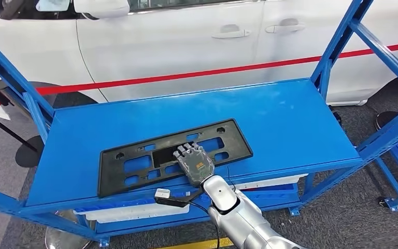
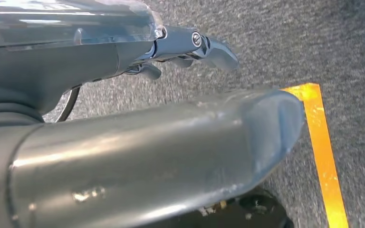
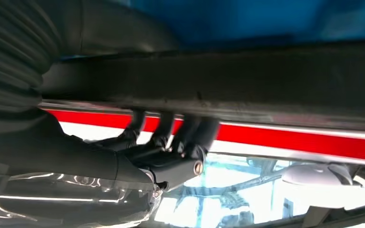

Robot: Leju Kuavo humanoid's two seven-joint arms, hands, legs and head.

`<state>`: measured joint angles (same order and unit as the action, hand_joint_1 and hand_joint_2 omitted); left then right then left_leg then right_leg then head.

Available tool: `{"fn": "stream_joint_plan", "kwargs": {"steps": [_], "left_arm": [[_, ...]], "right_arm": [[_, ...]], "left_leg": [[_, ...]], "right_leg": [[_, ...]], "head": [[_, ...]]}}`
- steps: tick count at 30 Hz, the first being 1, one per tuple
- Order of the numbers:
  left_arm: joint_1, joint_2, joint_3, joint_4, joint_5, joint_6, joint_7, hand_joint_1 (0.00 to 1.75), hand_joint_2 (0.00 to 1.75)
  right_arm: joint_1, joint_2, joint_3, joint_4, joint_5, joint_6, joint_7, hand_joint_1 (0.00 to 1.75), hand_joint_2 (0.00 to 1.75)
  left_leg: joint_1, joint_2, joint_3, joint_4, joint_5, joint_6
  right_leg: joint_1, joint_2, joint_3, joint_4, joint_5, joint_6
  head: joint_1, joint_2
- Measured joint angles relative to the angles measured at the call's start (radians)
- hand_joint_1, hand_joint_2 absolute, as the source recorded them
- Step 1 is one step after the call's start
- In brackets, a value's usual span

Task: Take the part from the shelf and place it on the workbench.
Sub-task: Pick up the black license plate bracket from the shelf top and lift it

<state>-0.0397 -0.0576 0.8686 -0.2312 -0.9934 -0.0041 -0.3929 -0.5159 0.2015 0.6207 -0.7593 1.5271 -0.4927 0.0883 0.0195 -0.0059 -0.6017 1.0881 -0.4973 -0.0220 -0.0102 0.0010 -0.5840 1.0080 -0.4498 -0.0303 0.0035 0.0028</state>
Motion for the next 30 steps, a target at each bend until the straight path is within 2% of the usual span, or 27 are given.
{"fn": "stream_joint_plan", "kwargs": {"steps": [2,3,4,5,7,8,9,10,12,14,15,17,18,19,20,21,22,24,25,28,30], "left_arm": [[0.001,0.000,0.006,0.000,0.000,0.000,0.001,0.00,0.00],[0.002,0.000,0.009,0.000,-0.001,0.000,0.001,0.00,0.00],[0.003,0.000,0.011,0.000,-0.001,0.000,0.001,0.00,0.00],[0.004,0.000,0.013,0.000,-0.002,-0.001,0.001,0.00,0.00],[0.005,0.000,0.015,0.000,-0.002,-0.001,0.001,0.00,0.00],[0.004,0.000,0.016,0.000,-0.002,-0.001,0.001,0.00,0.00],[0.004,0.000,0.017,0.000,-0.002,-0.002,0.001,0.00,0.00],[0.004,0.001,0.019,0.000,-0.003,-0.002,0.001,0.00,0.00],[0.004,0.001,0.023,0.000,-0.005,-0.004,0.001,0.00,0.00],[0.004,0.000,0.025,0.000,-0.007,-0.006,0.000,0.00,0.00],[0.003,0.000,0.027,0.000,-0.009,-0.007,0.000,0.00,0.00],[0.003,0.000,0.030,0.000,-0.011,-0.008,-0.001,0.00,0.00],[0.003,0.000,0.032,0.000,-0.012,-0.008,-0.001,0.00,0.00],[0.003,0.000,0.033,0.000,-0.014,-0.008,0.000,0.00,0.00],[0.003,-0.001,0.034,0.000,-0.016,-0.008,0.000,0.00,0.00],[0.003,-0.002,0.035,0.000,-0.018,-0.008,0.000,0.00,0.00],[0.003,-0.003,0.037,0.000,-0.020,-0.007,0.001,0.00,0.00],[0.003,-0.005,0.040,0.000,-0.023,-0.007,0.001,0.00,0.00],[0.002,-0.006,0.041,0.000,-0.023,-0.006,0.001,0.00,0.00],[0.002,-0.008,0.052,0.000,-0.024,-0.002,0.003,0.00,0.00],[0.004,-0.011,0.064,0.000,-0.023,0.003,0.002,0.00,0.00]], "right_arm": [[-0.003,0.003,0.000,0.006,-0.009,0.001,-0.005,1.75,1.75],[-0.004,0.004,0.000,0.009,-0.013,0.001,-0.007,1.74,1.75],[-0.005,0.005,0.000,0.011,-0.015,0.001,-0.009,1.73,1.75],[-0.005,0.006,0.000,0.013,-0.016,0.002,-0.011,1.72,1.75],[-0.008,0.010,0.000,0.015,-0.018,0.005,-0.014,1.69,1.75],[-0.010,0.012,0.000,0.015,-0.021,0.008,-0.015,1.71,1.75],[-0.013,0.013,0.000,0.016,-0.024,0.012,-0.016,1.71,1.75],[-0.015,0.014,0.000,0.017,-0.027,0.015,-0.017,1.73,1.75],[-0.019,0.015,0.000,0.019,-0.033,0.020,-0.020,1.75,1.75],[-0.022,0.016,0.000,0.021,-0.038,0.022,-0.022,1.75,1.75],[-0.023,0.016,0.000,0.022,-0.041,0.022,-0.023,1.75,1.75],[-0.022,0.016,0.000,0.027,-0.048,0.023,-0.025,1.75,1.75],[-0.021,0.016,0.000,0.029,-0.053,0.023,-0.027,1.75,1.75],[-0.021,0.016,0.000,0.032,-0.061,0.024,-0.030,1.75,1.75],[-0.021,0.016,0.000,0.034,-0.071,0.025,-0.033,1.75,1.75],[-0.021,0.016,0.000,0.035,-0.083,0.025,-0.037,1.75,1.75],[-0.021,0.017,0.000,0.035,-0.092,0.025,-0.040,1.75,1.75],[-0.022,0.020,0.000,0.035,-0.107,0.023,-0.047,1.75,1.75],[-0.022,0.022,0.000,0.034,-0.118,0.021,-0.055,1.75,1.75],[-0.011,0.027,0.000,0.008,-0.229,0.021,-0.122,1.75,1.75],[0.006,0.030,-0.001,-0.057,-0.389,0.046,-0.202,1.75,1.75]], "left_leg": [[0.001,0.000,-0.062,0.133,-0.062,-0.005],[0.001,0.000,-0.089,0.186,-0.078,-0.006],[0.001,0.001,-0.101,0.209,-0.076,-0.006],[0.000,0.001,-0.094,0.190,-0.055,-0.003],[-0.001,0.001,-0.033,0.057,0.015,0.007],[-0.004,0.001,-0.002,-0.010,0.041,0.013],[-0.006,0.001,0.019,-0.055,0.054,0.018],[-0.009,0.001,0.027,-0.073,0.055,0.022],[-0.010,0.001,0.029,-0.080,0.057,0.030],[-0.005,0.003,0.035,-0.091,0.064,0.042],[-0.002,0.005,0.037,-0.097,0.067,0.047],[-0.003,0.006,0.037,-0.098,0.068,0.051],[-0.003,0.006,0.037,-0.098,0.067,0.051],[-0.003,0.006,0.037,-0.097,0.066,0.051],[-0.003,0.005,0.039,-0.096,0.065,0.049],[-0.002,0.005,0.041,-0.096,0.063,0.047],[-0.002,0.004,0.044,-0.094,0.060,0.044],[-0.005,0.002,0.047,-0.089,0.054,0.034],[-0.006,0.002,0.047,-0.087,0.051,0.028],[-0.001,0.002,0.049,-0.085,0.046,0.009],[0.002,0.003,0.032,-0.037,0.012,-0.001]], "right_leg": [[0.003,-0.001,0.001,0.000,-0.002,-0.005],[0.006,-0.001,0.001,0.000,-0.002,-0.006],[0.008,-0.001,0.002,0.001,-0.004,-0.007],[0.009,-0.001,0.004,0.001,-0.005,-0.008],[0.012,0.000,0.011,0.002,-0.009,-0.006],[0.014,0.001,0.013,0.003,-0.011,-0.003],[0.016,0.001,0.013,0.004,-0.012,0.001],[0.016,0.002,0.013,0.004,-0.013,0.005],[0.016,0.003,0.012,0.003,-0.013,0.016],[0.015,0.003,0.003,0.026,-0.031,0.028],[0.014,0.003,-0.014,0.064,-0.055,0.032],[0.008,0.002,-0.078,0.192,-0.117,0.040],[0.005,0.002,-0.109,0.251,-0.136,0.043],[0.002,0.002,-0.127,0.282,-0.138,0.045],[0.000,0.002,-0.126,0.274,-0.120,0.047],[-0.002,0.001,-0.103,0.223,-0.086,0.046],[-0.004,0.000,-0.068,0.150,-0.049,0.044],[-0.001,-0.001,-0.010,0.031,-0.005,0.038],[0.001,0.000,0.000,0.007,-0.002,0.034],[0.005,0.000,0.004,-0.001,-0.001,0.016],[0.002,0.000,0.009,-0.008,0.003,0.003]], "head": [[-0.003,0.000],[-0.002,0.000],[-0.003,0.000],[-0.003,0.000],[-0.003,0.000],[-0.002,0.000],[-0.002,0.000],[-0.002,0.000],[-0.002,0.000],[0.000,0.000],[0.002,0.000],[0.004,0.000],[0.004,0.000],[0.004,0.000],[0.005,0.000],[0.005,0.000],[0.005,0.000],[0.004,0.000],[0.004,0.000],[0.003,0.000],[0.001,0.000]]}}
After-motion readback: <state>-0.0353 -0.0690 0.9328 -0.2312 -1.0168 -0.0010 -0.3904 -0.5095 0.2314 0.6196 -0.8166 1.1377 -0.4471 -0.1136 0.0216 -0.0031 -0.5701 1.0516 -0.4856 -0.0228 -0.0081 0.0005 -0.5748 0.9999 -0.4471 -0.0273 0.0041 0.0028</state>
